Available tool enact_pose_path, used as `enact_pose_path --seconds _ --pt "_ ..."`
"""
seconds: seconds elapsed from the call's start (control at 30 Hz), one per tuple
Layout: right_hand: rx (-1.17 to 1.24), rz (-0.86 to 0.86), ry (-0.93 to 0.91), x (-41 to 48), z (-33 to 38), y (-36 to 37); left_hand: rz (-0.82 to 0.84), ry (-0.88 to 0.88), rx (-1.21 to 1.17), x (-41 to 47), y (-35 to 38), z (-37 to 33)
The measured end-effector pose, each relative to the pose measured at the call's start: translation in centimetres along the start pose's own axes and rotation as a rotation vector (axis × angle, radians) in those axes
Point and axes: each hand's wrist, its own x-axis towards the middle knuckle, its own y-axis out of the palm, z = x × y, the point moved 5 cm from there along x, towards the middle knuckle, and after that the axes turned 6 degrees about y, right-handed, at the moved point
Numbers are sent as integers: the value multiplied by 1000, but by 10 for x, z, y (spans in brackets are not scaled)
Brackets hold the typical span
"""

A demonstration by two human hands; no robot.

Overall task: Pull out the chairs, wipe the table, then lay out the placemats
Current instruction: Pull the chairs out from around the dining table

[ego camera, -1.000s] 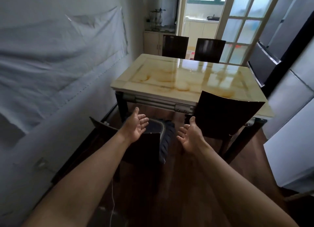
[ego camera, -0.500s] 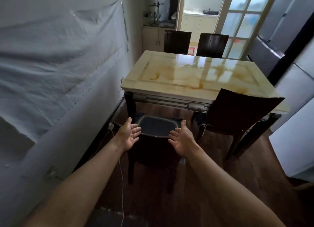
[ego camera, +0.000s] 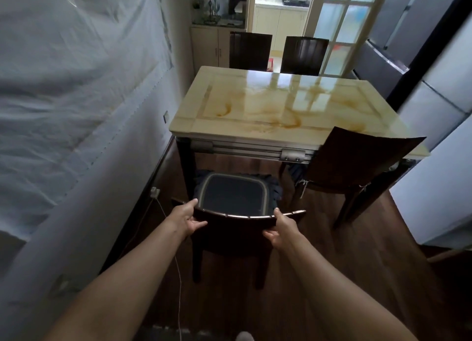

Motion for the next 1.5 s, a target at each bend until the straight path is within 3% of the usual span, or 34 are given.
enact_pose_path --seconds 0.4,0.5,0.97,1.5 --pt "-16 -112 139 75 6 -7 -102 -215 25 56 -1 0" --pt "-13 -232 149 70 16 -7 -162 -232 70 66 2 1" --pt "-62 -223 79 93 98 28 -217 -55 105 105 54 -50" --pt "-63 -268 16 149 207 111 -190 -48 204 180 141 -153"
